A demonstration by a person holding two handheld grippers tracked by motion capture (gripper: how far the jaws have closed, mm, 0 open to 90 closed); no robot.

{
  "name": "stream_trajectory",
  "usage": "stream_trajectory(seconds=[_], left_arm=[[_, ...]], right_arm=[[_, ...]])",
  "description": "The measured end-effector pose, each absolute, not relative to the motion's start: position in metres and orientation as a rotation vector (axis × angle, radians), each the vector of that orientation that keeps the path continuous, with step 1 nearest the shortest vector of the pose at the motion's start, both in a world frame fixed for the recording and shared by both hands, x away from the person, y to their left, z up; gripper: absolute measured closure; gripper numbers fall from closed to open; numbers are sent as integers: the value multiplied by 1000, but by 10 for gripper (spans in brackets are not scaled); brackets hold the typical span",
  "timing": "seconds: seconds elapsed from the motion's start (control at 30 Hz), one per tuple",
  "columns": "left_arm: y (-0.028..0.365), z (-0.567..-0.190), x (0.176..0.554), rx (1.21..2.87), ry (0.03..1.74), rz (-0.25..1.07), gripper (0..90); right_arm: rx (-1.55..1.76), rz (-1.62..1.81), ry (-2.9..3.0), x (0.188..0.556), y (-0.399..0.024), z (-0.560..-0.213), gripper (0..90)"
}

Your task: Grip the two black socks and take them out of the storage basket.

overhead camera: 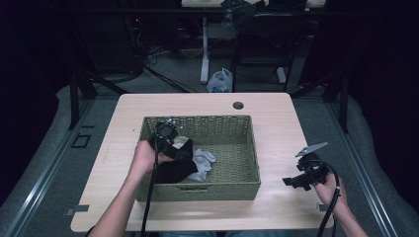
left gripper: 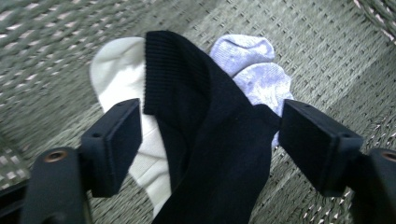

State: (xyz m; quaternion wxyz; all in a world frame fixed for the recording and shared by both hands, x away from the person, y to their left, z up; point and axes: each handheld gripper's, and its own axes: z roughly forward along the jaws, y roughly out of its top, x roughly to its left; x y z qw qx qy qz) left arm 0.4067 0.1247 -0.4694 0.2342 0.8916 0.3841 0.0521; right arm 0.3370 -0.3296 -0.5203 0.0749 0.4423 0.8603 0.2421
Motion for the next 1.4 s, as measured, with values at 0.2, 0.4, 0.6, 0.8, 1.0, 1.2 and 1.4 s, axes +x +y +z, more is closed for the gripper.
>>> stream_trajectory(seconds=[0.2, 0.4, 0.6, 0.8, 1.0, 1.2, 1.4], left_arm=[[120, -481, 408, 2481, 1020, 121, 412], [120, -485, 407, 2497, 996, 123, 646], [124, -481, 403, 2498, 971, 131, 860], [128, -475, 400, 2474, 955, 114, 876], [134, -464, 396, 2439, 948, 134, 873], [141, -451, 393, 2390, 937, 159, 875], [146, -436, 388, 2336, 919, 200, 877]], right_arm=[[1325, 735, 2581, 337, -330, -520, 146], [1329, 723, 2586, 337, -330, -520, 146], [1334, 727, 2583, 337, -330, -520, 146], [1331, 719, 2584, 337, -330, -520, 146], [1344, 712, 2576, 337, -330, -521, 146], [1334, 723, 2583, 337, -330, -521, 146], [1336, 726, 2585, 336, -330, -520, 146]])
